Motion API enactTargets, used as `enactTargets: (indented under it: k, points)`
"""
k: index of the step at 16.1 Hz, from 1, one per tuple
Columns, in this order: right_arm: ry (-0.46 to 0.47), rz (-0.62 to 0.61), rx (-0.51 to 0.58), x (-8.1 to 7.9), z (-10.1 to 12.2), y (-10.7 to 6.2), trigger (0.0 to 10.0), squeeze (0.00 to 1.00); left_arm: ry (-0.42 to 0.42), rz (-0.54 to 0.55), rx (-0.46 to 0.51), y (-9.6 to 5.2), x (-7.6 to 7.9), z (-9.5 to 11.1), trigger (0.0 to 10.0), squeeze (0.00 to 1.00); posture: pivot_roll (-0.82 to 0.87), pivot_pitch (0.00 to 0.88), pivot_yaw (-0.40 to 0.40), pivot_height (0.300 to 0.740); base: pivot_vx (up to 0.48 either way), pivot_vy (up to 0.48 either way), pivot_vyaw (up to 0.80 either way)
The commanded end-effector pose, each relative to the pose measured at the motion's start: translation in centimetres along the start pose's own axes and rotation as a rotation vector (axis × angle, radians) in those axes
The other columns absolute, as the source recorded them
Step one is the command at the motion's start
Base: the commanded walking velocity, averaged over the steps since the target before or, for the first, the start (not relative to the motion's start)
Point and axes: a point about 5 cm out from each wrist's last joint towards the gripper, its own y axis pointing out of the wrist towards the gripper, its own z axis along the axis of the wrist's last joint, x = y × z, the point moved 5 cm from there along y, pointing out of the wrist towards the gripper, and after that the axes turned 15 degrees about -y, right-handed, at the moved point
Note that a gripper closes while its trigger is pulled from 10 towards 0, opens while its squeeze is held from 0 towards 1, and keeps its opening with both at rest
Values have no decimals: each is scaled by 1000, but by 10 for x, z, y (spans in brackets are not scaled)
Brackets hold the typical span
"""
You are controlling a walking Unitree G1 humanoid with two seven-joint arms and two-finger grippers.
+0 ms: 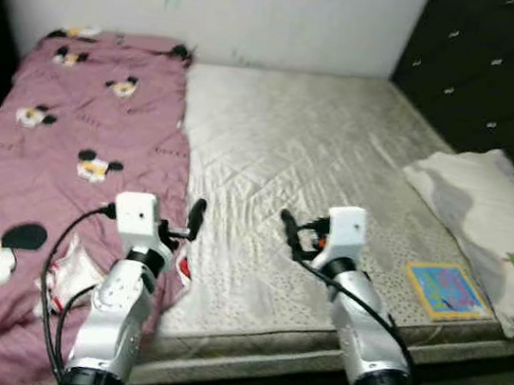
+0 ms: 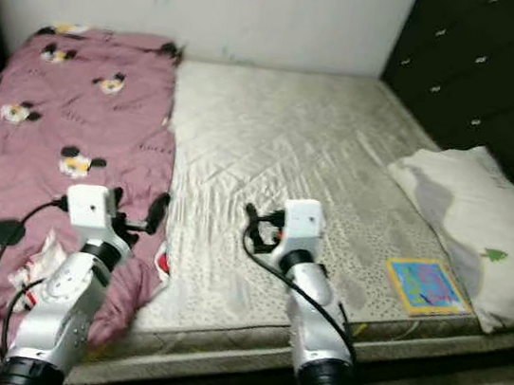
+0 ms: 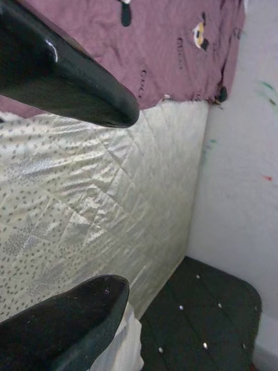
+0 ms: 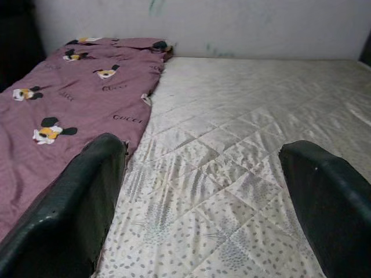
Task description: Clean up the room
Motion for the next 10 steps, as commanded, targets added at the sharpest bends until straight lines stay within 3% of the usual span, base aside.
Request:
enactTargets:
  k: [1,10]
  points:
    - [-2,18,27,-8,10,5,10000,0,7,22,11,0,-8,6,10000,0,50,0,-53,740,0,480,0]
    - [-4,6,22,-7,10,5,10000,0,-6,50,18,2,-13,8,10000,0,43,0,-46,740,0,480,0]
